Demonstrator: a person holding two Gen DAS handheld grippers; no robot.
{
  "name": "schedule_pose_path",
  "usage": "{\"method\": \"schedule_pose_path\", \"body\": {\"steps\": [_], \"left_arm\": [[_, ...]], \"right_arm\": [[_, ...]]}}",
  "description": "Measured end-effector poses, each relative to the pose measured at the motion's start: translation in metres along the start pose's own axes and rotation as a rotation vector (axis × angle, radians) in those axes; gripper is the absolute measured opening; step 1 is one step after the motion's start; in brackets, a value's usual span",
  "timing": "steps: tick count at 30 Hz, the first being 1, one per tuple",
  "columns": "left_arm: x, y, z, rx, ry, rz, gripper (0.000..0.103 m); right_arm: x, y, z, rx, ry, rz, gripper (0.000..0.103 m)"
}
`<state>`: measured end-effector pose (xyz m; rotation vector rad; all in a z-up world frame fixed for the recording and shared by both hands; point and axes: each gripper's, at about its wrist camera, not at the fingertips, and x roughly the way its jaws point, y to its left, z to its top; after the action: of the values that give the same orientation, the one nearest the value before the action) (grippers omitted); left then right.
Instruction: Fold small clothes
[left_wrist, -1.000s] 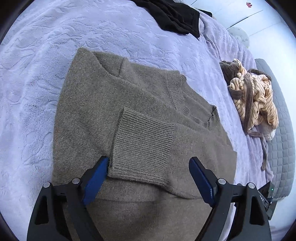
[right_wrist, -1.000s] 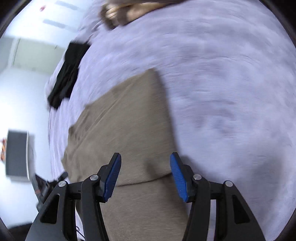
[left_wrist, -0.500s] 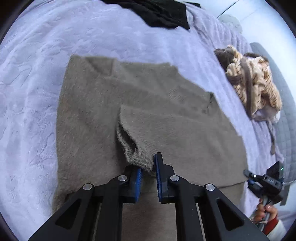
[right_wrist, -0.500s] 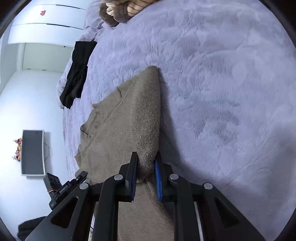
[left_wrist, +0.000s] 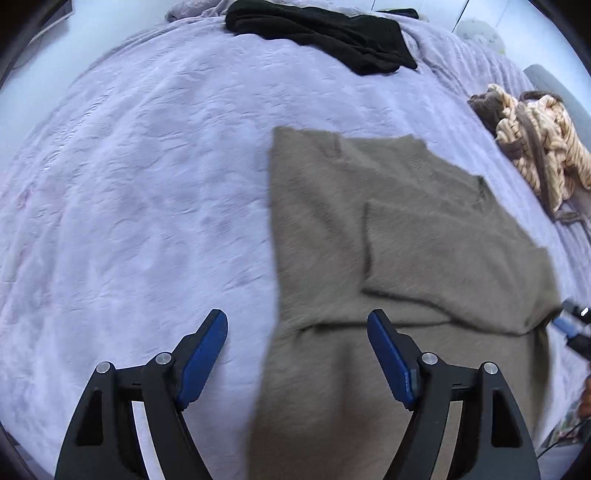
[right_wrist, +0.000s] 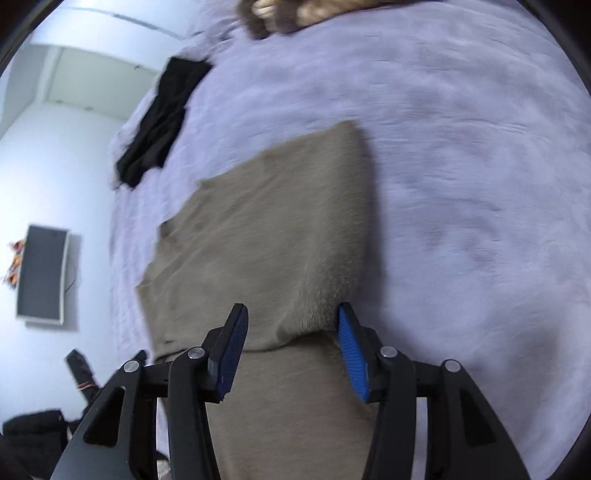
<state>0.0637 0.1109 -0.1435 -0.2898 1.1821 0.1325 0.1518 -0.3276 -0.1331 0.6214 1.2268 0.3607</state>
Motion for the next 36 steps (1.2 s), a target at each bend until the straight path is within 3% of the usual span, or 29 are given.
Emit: {"method": "schedule_pose_path", "body": {"steps": [3,7,10,12,15,16,17,18,19,22,25,28,31,33,35,36], "left_arm": [[0.008,0.018,-0.011,0.003,0.029,0.052,0.078],[0.02,0.027,-0.012,-0.016,0.028,0.044,0.078],[0.028,0.028,-0.011,-0.023,0.031,0.064,0.078],[0.029,0.029,-0.012,-0.027,0.02,0.064,0.078],[0.028,0.032,-0.013,-0.027,-0.001,0.062,0.078],[0.027,0.033,-0.013,-0.032,-0.007,0.059,0.078],[0.026,0.033,-0.014,-0.038,-0.013,0.058,0.078],[0.023,0.035,-0.015,-0.052,-0.027,0.056,0.078],[0.018,0.037,-0.02,-0.065,-0.044,0.048,0.078],[0.006,0.05,-0.027,-0.118,-0.091,0.029,0.078],[0.01,0.064,-0.034,-0.163,-0.075,0.022,0.078],[0.011,0.073,-0.041,-0.167,-0.061,0.019,0.078],[0.0,0.08,-0.045,-0.171,-0.064,-0.001,0.078],[-0.006,0.081,-0.046,-0.187,-0.06,-0.004,0.078],[-0.01,0.085,-0.044,-0.213,-0.055,-0.026,0.078],[-0.012,0.086,-0.041,-0.226,-0.053,-0.036,0.078]], "right_arm": [[0.032,0.047,-0.001,-0.066,0.104,0.13,0.054],[0.101,0.116,-0.016,-0.151,0.264,0.238,0.054],[0.165,0.144,-0.041,-0.07,0.416,0.324,0.054],[0.205,0.155,-0.058,-0.02,0.471,0.333,0.054],[0.24,0.158,-0.073,0.077,0.461,0.353,0.054],[0.244,0.158,-0.074,0.095,0.443,0.358,0.048],[0.247,0.16,-0.075,0.111,0.423,0.368,0.027],[0.247,0.163,-0.075,0.112,0.406,0.372,0.015],[0.245,0.17,-0.074,0.087,0.389,0.374,0.01],[0.236,0.193,-0.076,-0.031,0.392,0.415,0.01],[0.25,0.202,-0.088,-0.099,0.443,0.387,0.009],[0.278,0.198,-0.105,-0.144,0.505,0.288,0.012],[0.275,0.194,-0.111,-0.117,0.494,0.288,0.014],[0.266,0.196,-0.114,-0.132,0.508,0.29,0.027],[0.252,0.2,-0.112,-0.159,0.504,0.292,0.049],[0.242,0.2,-0.111,-0.177,0.492,0.278,0.05]]}}
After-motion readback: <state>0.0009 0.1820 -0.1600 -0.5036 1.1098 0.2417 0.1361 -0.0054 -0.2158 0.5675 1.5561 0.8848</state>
